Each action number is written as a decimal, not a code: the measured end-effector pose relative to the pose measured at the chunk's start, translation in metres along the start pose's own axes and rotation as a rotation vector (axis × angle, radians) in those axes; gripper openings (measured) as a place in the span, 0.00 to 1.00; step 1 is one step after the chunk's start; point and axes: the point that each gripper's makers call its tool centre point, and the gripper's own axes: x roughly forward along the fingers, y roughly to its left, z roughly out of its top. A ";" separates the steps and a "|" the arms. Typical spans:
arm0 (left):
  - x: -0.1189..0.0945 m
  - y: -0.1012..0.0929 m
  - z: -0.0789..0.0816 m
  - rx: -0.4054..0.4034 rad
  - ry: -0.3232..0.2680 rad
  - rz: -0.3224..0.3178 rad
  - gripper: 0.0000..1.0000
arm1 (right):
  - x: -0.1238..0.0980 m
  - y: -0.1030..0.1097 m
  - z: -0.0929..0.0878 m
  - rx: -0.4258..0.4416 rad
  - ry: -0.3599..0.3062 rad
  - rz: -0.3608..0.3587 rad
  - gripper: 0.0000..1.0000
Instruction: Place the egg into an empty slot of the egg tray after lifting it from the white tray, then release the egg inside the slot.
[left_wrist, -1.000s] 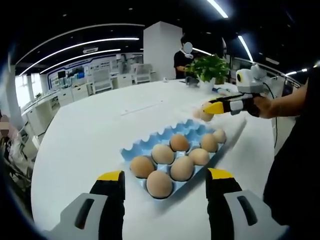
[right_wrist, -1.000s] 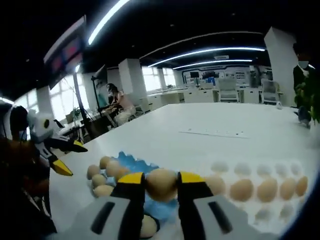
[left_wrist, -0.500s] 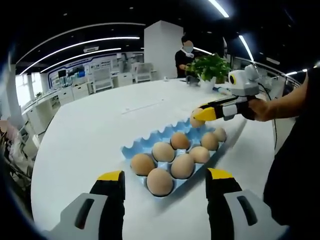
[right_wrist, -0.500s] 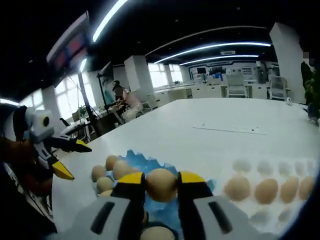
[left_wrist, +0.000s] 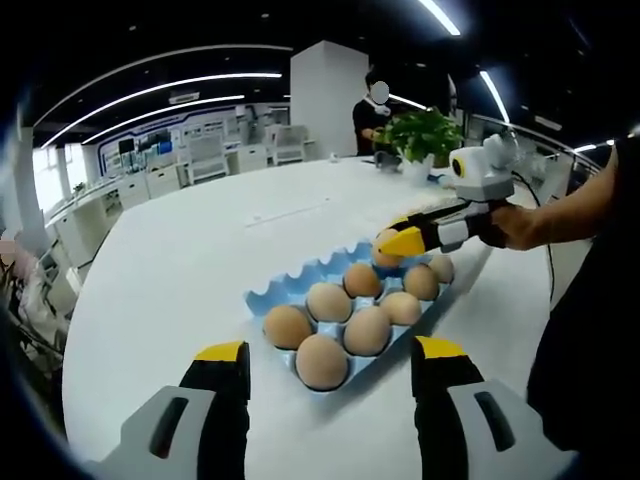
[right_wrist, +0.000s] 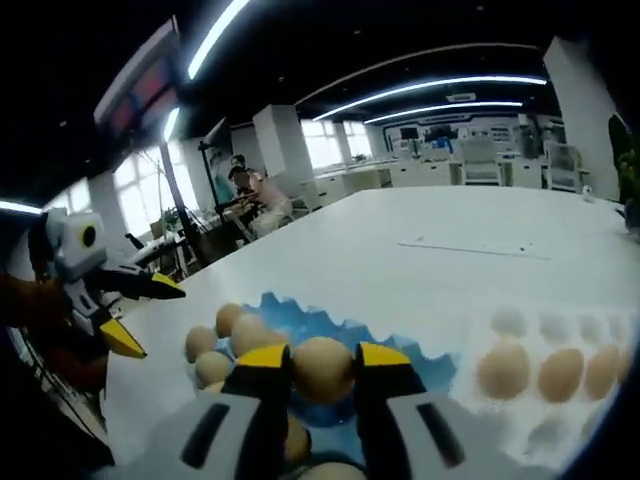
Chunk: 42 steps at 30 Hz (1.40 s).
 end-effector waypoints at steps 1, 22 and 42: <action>0.000 0.000 0.000 -0.001 0.000 -0.001 0.66 | 0.000 -0.001 -0.002 0.002 0.006 -0.001 0.25; 0.002 -0.002 0.004 0.006 -0.002 -0.005 0.66 | 0.006 0.000 -0.015 0.020 0.061 0.008 0.25; 0.001 -0.005 0.006 0.010 -0.007 -0.008 0.66 | 0.005 0.000 -0.015 -0.034 0.088 0.026 0.27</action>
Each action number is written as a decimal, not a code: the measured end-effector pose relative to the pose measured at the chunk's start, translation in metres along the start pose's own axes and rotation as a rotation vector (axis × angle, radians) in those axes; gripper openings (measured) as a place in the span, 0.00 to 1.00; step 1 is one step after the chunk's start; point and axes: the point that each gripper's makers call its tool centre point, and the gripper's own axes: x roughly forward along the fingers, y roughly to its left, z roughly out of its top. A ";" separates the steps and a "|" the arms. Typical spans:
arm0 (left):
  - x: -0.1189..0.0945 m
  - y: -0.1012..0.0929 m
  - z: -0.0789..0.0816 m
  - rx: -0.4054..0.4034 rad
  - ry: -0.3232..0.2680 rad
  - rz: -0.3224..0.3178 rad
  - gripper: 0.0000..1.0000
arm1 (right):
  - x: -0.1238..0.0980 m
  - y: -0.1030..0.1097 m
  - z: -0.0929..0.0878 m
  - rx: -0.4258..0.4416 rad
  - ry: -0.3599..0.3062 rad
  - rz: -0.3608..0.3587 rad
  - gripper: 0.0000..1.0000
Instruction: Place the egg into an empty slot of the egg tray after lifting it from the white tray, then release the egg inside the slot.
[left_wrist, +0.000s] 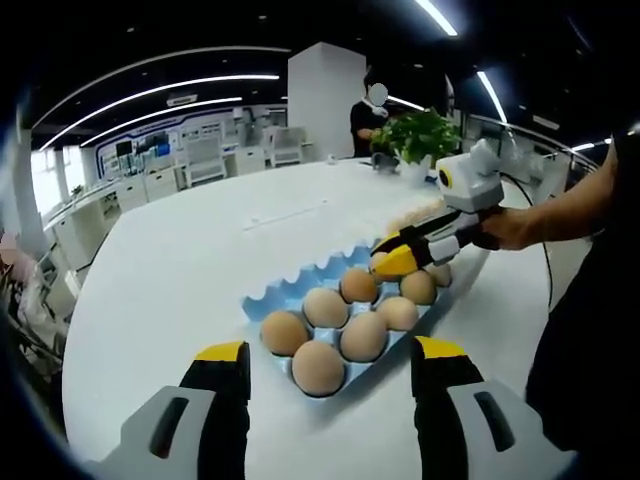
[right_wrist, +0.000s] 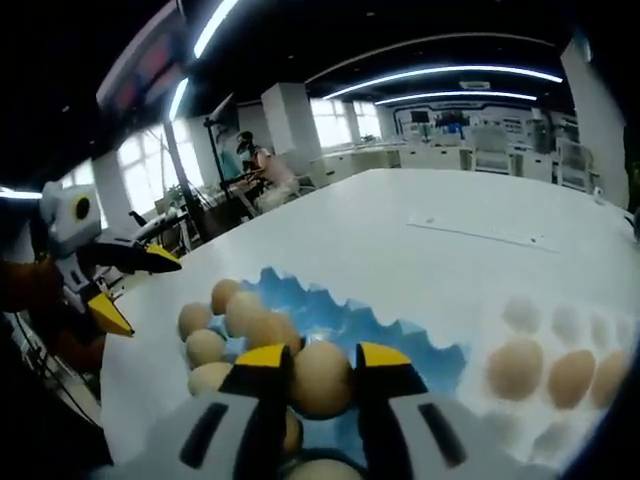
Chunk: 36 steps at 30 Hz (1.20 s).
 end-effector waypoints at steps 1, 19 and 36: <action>0.000 0.000 0.000 0.000 0.000 0.000 0.66 | 0.000 0.000 0.000 0.002 -0.002 0.001 0.28; 0.001 0.000 0.003 0.001 -0.010 -0.008 0.66 | -0.027 -0.008 0.005 -0.038 -0.070 -0.007 0.37; 0.000 -0.001 0.003 0.007 -0.007 -0.008 0.65 | -0.043 -0.015 0.007 -0.048 -0.140 -0.012 0.66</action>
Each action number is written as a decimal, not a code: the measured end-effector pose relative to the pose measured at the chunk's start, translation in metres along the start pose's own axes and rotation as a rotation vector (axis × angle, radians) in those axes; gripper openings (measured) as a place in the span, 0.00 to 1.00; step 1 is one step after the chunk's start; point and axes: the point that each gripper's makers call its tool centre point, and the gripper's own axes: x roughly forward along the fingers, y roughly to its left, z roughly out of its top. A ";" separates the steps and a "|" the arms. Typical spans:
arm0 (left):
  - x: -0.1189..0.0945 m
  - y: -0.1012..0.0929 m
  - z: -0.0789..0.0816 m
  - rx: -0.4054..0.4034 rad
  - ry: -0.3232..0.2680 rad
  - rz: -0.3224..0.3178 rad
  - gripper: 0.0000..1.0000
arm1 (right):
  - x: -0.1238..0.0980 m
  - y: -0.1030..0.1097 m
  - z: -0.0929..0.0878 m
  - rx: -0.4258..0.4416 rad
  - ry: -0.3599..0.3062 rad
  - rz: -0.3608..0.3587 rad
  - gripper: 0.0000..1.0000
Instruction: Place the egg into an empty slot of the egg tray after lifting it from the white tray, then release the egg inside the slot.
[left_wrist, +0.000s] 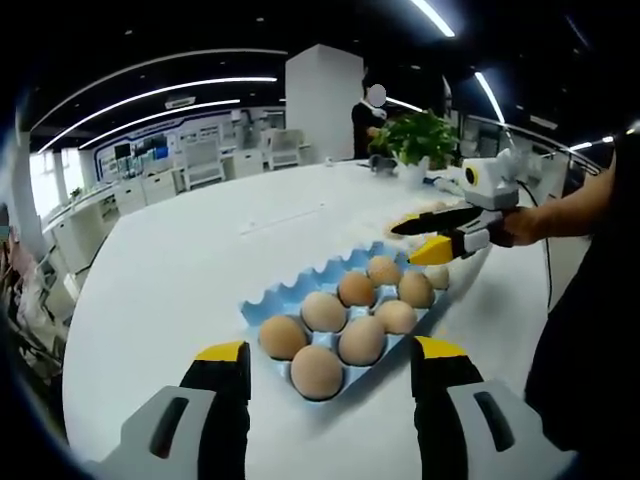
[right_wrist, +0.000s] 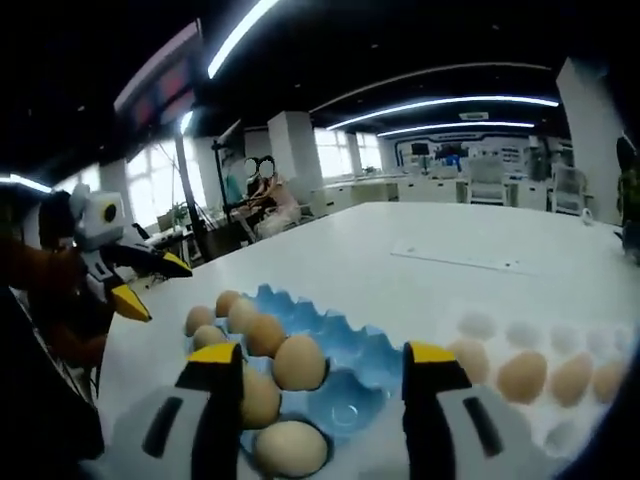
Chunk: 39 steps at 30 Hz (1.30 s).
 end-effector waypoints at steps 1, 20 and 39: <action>0.000 0.000 0.000 0.001 0.001 0.000 0.65 | -0.002 -0.001 0.000 0.001 -0.002 -0.003 0.66; 0.003 -0.005 0.001 0.002 0.001 -0.009 0.65 | -0.095 -0.100 0.004 0.005 -0.055 -0.337 0.63; 0.002 -0.005 0.004 0.007 0.005 -0.006 0.65 | -0.189 -0.199 -0.032 0.090 -0.001 -0.686 0.58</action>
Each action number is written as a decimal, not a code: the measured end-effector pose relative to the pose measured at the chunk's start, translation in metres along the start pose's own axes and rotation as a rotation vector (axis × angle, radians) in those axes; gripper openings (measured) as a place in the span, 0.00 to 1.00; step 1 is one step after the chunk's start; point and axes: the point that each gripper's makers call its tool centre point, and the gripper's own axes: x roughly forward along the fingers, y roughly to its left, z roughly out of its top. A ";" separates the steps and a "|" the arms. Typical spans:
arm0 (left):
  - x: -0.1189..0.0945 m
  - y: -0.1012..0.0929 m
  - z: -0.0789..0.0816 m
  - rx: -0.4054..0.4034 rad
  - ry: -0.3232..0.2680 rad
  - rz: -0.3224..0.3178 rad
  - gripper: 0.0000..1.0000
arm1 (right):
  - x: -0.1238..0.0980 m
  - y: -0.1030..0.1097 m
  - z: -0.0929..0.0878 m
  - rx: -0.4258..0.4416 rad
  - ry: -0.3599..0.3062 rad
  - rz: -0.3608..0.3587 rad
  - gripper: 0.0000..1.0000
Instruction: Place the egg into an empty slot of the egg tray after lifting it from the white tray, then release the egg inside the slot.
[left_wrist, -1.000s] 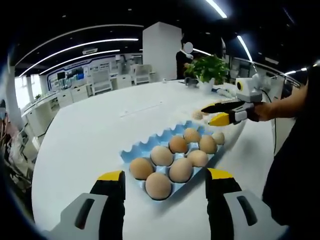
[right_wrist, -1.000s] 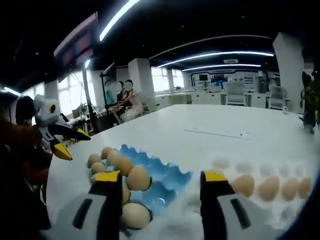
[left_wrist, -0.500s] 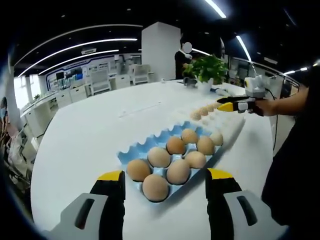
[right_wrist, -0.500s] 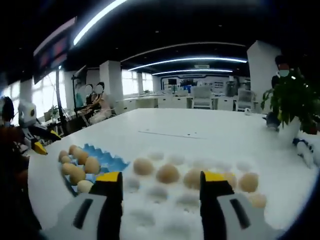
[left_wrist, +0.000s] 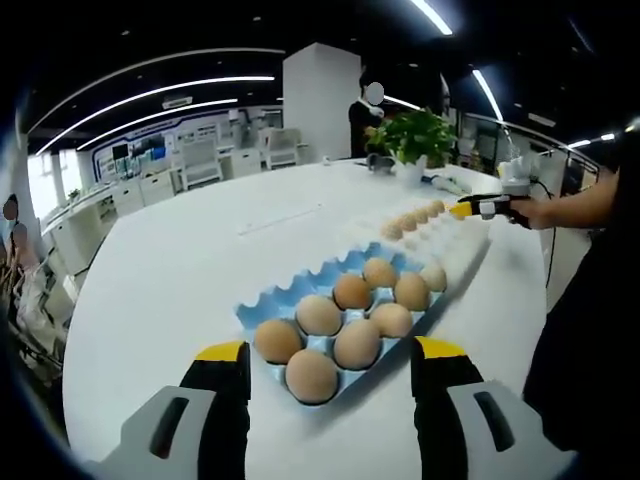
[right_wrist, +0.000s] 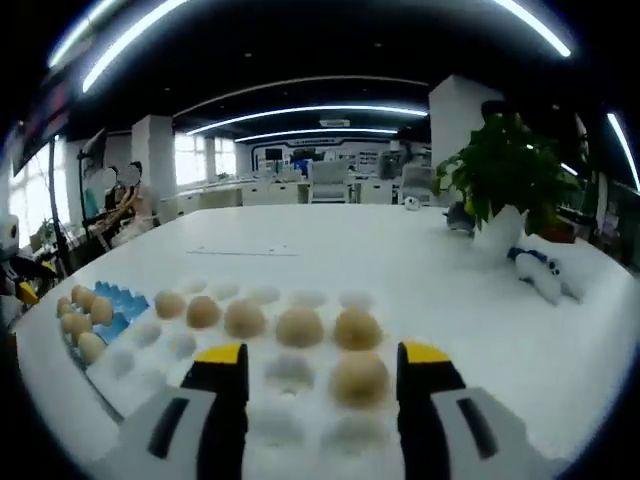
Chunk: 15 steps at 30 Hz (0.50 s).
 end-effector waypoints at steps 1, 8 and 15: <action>0.000 0.000 0.000 0.001 0.000 0.000 0.65 | 0.000 -0.003 -0.002 0.009 0.007 -0.010 0.56; -0.001 0.000 0.000 -0.001 0.000 0.002 0.65 | 0.005 -0.003 -0.009 0.005 0.044 -0.011 0.42; -0.003 0.002 0.000 -0.001 0.002 0.007 0.65 | 0.009 -0.010 -0.021 -0.041 0.125 -0.030 0.33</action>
